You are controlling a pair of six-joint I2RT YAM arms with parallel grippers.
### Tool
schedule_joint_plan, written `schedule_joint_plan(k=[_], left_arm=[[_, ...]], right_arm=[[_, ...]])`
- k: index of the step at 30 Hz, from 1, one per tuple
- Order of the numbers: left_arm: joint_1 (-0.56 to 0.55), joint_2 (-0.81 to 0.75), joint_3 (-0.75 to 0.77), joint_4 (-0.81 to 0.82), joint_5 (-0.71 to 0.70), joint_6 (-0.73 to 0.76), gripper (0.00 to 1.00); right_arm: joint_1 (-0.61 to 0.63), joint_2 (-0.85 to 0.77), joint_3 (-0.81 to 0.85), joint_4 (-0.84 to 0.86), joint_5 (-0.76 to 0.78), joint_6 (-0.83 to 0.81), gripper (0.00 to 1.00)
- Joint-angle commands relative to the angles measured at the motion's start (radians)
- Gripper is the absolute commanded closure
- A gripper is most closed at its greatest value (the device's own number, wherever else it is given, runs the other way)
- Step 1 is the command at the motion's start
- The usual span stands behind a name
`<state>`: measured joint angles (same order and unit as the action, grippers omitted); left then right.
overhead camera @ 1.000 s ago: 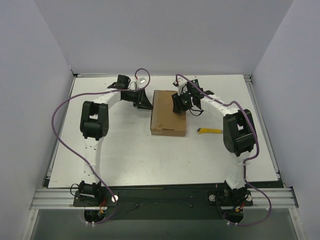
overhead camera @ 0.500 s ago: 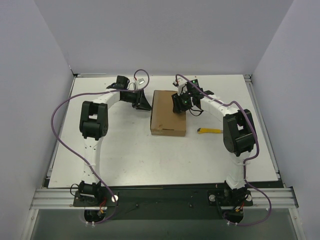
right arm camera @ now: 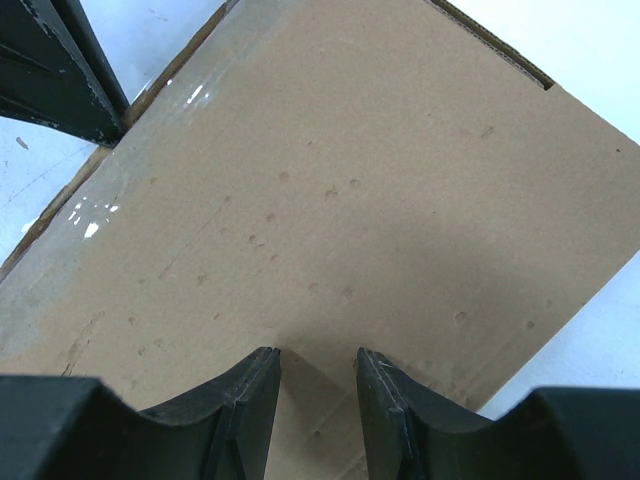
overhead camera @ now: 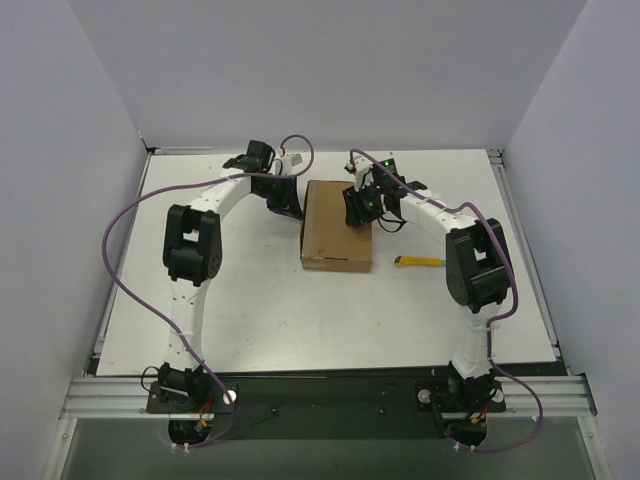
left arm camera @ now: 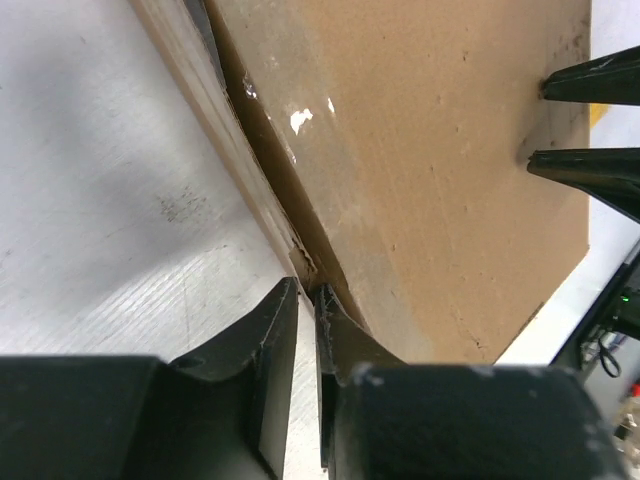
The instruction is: Unpack the express box
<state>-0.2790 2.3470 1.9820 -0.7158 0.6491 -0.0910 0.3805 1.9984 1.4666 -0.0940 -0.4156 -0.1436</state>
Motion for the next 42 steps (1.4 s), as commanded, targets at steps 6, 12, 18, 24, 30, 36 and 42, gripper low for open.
schedule_joint_plan(k=[6, 12, 18, 24, 30, 36, 42], left_arm=[[0.029, -0.011, 0.021, 0.01, 0.058, 0.079, 0.73], [0.017, 0.005, 0.024, 0.015, 0.121, 0.082, 0.72], [0.015, 0.008, 0.031, 0.024, 0.149, 0.077, 0.72], [0.008, 0.017, 0.029, 0.024, 0.146, 0.08, 0.76], [0.008, 0.028, 0.014, 0.009, 0.127, 0.086, 0.97], [0.03, -0.003, -0.003, -0.048, -0.029, 0.148, 1.0], [0.078, -0.035, -0.078, -0.086, -0.163, 0.174, 1.0]], right_arm=[[0.008, 0.033, -0.014, -0.05, 0.015, -0.016, 0.62], [0.009, 0.028, -0.02, -0.046, 0.018, -0.016, 0.62], [0.009, 0.03, -0.022, -0.044, 0.02, -0.014, 0.62], [0.009, 0.03, -0.022, -0.044, 0.02, -0.016, 0.62], [0.009, 0.027, -0.023, -0.042, 0.023, -0.014, 0.62], [0.011, 0.028, -0.023, -0.042, 0.024, -0.013, 0.62], [0.009, 0.034, -0.02, -0.042, 0.021, -0.013, 0.62]])
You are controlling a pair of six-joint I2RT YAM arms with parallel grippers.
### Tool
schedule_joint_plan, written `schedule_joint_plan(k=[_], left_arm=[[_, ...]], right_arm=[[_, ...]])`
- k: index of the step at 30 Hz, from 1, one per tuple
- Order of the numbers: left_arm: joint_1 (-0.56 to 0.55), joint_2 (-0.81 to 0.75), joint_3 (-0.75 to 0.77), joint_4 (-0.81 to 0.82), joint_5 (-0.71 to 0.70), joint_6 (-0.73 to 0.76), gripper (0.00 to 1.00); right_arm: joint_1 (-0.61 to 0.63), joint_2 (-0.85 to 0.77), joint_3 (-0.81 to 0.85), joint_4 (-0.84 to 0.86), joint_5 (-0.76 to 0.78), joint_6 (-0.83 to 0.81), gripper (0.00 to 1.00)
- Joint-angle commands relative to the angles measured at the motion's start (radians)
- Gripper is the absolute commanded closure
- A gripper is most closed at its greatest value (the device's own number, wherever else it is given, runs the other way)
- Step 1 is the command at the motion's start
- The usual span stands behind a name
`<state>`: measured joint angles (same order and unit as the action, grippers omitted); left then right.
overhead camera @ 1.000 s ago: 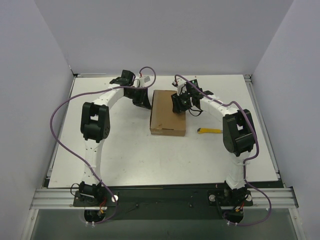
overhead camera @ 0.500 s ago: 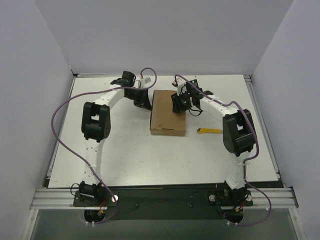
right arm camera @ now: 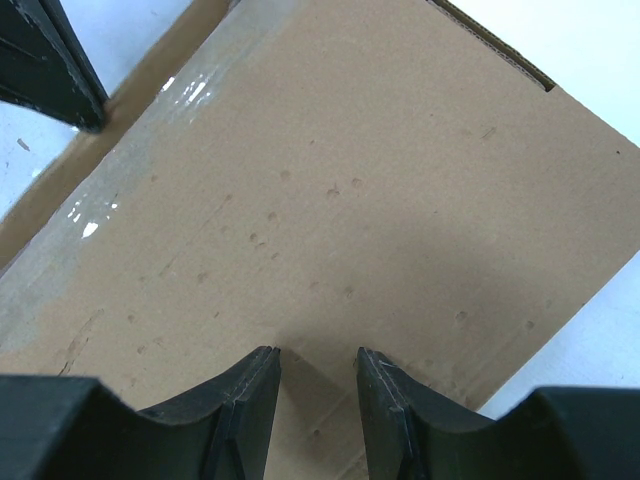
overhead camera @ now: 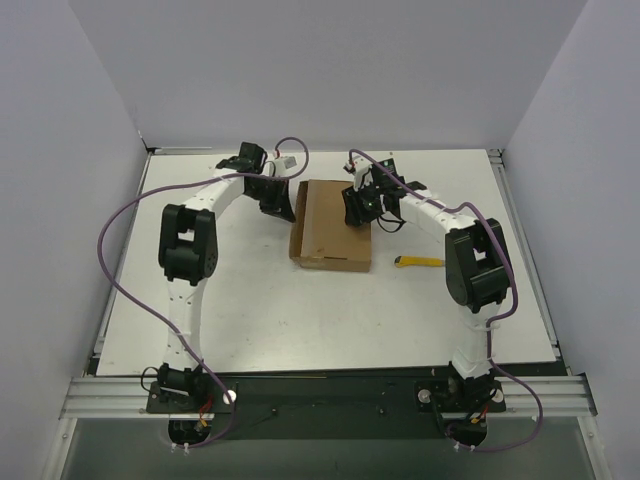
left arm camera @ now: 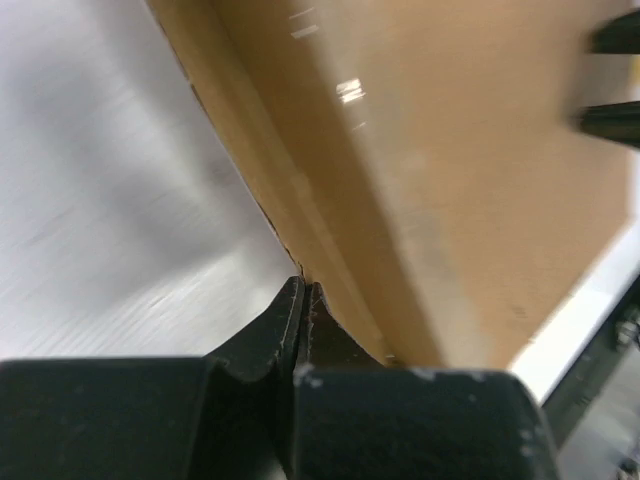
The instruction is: Unpack the express box
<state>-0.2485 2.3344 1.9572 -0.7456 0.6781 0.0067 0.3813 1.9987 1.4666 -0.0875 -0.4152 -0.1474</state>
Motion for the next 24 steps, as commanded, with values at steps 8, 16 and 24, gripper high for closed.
schedule_joint_plan(k=[8, 16, 24], left_arm=[[0.017, -0.004, -0.02, -0.04, -0.161, 0.072, 1.0], [0.078, -0.027, -0.053, 0.015, 0.0, -0.035, 0.4], [0.095, 0.006, -0.078, 0.098, 0.17, -0.122, 0.38]], right_arm=[[0.007, 0.038, -0.015, -0.049, 0.021, -0.011, 0.62], [0.007, 0.032, -0.012, -0.055, 0.012, -0.014, 0.62], [0.011, 0.032, -0.012, -0.061, 0.013, -0.021, 0.62]])
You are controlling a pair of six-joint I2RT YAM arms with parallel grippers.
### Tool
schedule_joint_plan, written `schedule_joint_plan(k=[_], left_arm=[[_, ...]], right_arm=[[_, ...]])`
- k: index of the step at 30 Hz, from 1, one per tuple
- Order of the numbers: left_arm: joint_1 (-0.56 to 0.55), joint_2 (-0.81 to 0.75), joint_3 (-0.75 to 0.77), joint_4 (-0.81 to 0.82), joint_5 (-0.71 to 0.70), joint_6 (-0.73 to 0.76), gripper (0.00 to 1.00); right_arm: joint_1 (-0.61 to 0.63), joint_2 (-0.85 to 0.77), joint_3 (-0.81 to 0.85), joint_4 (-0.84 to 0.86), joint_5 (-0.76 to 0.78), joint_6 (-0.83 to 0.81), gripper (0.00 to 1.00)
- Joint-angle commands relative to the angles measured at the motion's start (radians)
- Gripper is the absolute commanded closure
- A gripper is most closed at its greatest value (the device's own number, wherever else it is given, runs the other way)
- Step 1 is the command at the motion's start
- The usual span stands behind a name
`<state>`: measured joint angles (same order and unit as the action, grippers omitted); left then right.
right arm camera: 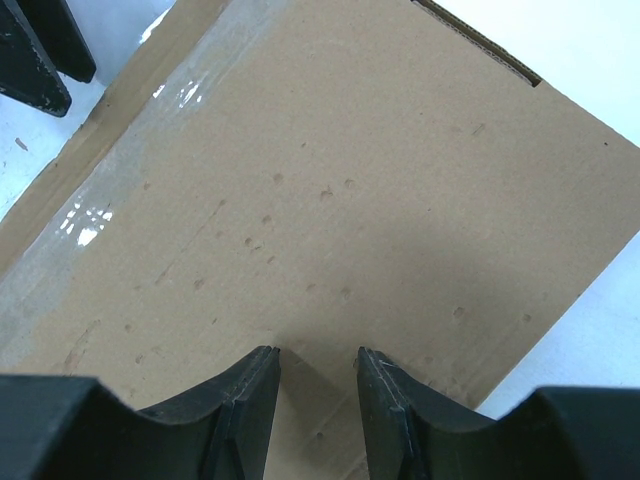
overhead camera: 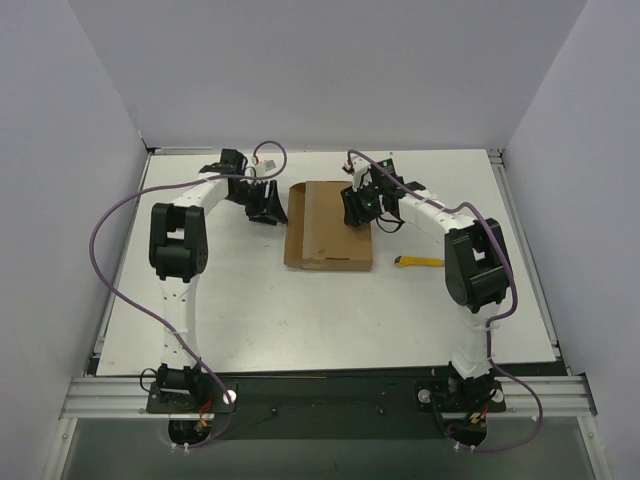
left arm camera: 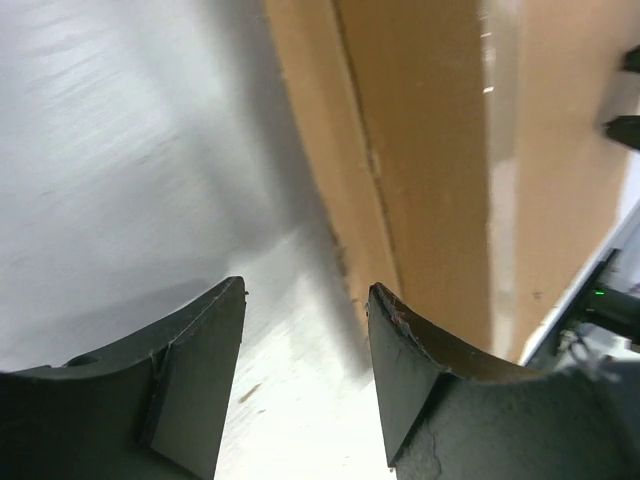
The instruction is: Unpack the express box
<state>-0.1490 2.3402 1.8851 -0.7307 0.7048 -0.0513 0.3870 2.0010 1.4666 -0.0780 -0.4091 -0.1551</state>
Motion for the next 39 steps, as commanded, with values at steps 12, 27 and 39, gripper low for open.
schedule_joint_plan(k=[12, 27, 39], left_arm=[[-0.027, 0.077, 0.022, 0.114, 0.145, -0.105, 0.42], [-0.004, -0.068, -0.026, 0.391, 0.464, -0.353, 1.0], [0.016, -0.232, -0.052, 0.521, 0.567, -0.462, 1.0]], right_arm=[[0.026, 0.024, -0.022, -0.074, 0.026, -0.032, 0.61], [0.039, -0.034, 0.243, -0.105, -0.075, -0.033, 0.59], [0.072, -0.03, 0.399, -0.071, -0.231, 0.112, 0.59]])
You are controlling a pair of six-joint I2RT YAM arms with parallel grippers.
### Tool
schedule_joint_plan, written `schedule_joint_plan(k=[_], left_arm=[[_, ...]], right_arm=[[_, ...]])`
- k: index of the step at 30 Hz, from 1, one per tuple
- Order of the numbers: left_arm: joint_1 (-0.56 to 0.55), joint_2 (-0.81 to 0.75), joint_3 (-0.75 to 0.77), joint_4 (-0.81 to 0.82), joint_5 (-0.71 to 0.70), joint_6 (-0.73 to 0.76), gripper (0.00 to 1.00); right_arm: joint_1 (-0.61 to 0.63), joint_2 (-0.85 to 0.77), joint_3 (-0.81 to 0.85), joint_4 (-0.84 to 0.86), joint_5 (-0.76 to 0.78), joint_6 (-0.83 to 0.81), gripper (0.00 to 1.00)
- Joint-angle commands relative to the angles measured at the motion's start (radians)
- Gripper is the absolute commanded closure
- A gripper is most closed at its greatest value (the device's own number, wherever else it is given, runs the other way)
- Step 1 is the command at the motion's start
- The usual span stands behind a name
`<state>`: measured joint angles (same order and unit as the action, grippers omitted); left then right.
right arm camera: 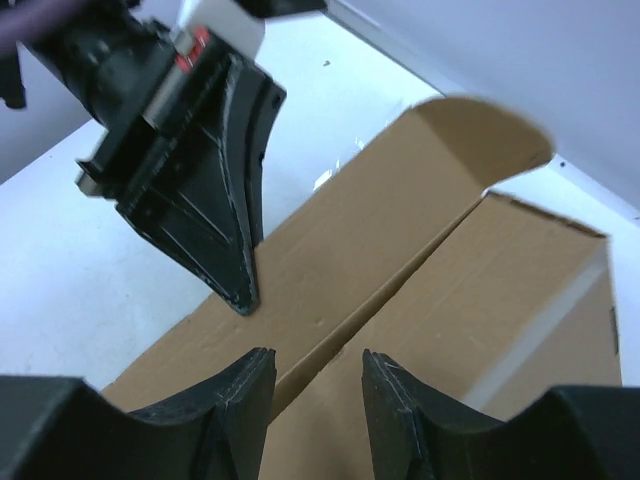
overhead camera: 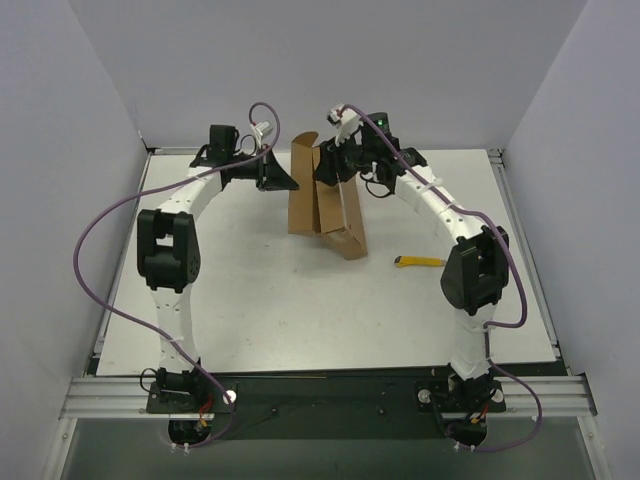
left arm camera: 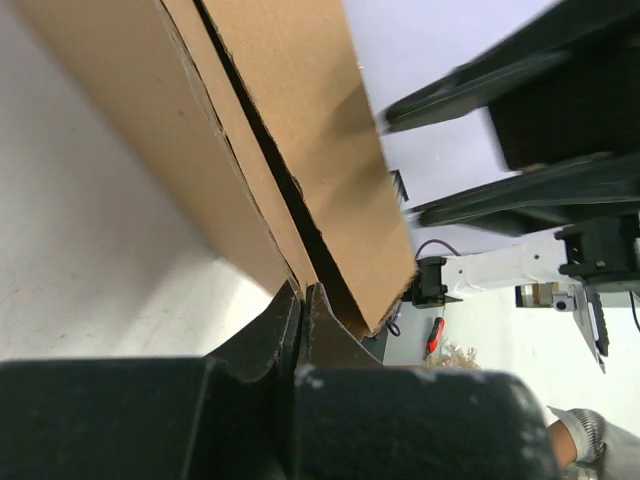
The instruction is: Unpack the express box
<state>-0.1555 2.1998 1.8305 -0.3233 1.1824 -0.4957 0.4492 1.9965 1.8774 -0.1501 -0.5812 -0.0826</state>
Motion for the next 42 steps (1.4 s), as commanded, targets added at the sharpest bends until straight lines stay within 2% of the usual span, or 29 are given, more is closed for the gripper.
schedule_joint_plan(k=[1, 9, 19, 26, 29, 33, 35, 36, 37, 39, 40, 42], left_arm=[[0.022, -0.098, -0.003, 0.116, 0.091, -0.02, 1.0], [0.022, -0.077, -0.04, 0.136, 0.083, -0.038, 1.0], [0.071, -0.038, -0.082, 0.116, 0.094, -0.007, 1.0], [0.149, -0.057, -0.164, 0.041, 0.106, 0.061, 1.0], [0.218, -0.066, -0.203, -0.014, 0.097, 0.115, 1.0], [0.24, -0.066, -0.186, -0.163, -0.014, 0.239, 1.0], [0.229, -0.072, -0.168, -0.287, -0.143, 0.325, 0.9], [0.22, -0.078, -0.163, -0.324, -0.356, 0.347, 0.81], [0.209, -0.097, -0.162, -0.386, -0.457, 0.382, 0.6], [0.185, -0.112, -0.154, -0.434, -0.564, 0.442, 0.55], [0.182, -0.115, -0.151, -0.438, -0.581, 0.441, 0.42], [0.178, -0.13, -0.155, -0.425, -0.619, 0.434, 0.36]], right_arm=[[0.009, -0.028, -0.02, 0.001, -0.054, 0.035, 0.59], [-0.001, -0.028, -0.121, -0.043, 0.015, -0.051, 0.58], [-0.115, -0.07, -0.285, -0.072, 0.119, -0.112, 0.58], [-0.168, -0.131, -0.446, -0.114, 0.204, -0.256, 0.58], [-0.196, -0.137, -0.489, -0.146, 0.216, -0.281, 0.58], [-0.211, -0.125, -0.46, -0.158, 0.202, -0.26, 0.58], [-0.207, -0.104, -0.413, -0.158, 0.188, -0.246, 0.56], [-0.201, -0.093, -0.396, -0.16, 0.188, -0.243, 0.56], [-0.198, -0.073, -0.377, -0.16, 0.19, -0.24, 0.55], [-0.188, -0.047, -0.33, -0.16, 0.185, -0.226, 0.54], [-0.184, -0.039, -0.314, -0.161, 0.182, -0.221, 0.54], [-0.169, -0.019, -0.273, -0.161, 0.182, -0.2, 0.52]])
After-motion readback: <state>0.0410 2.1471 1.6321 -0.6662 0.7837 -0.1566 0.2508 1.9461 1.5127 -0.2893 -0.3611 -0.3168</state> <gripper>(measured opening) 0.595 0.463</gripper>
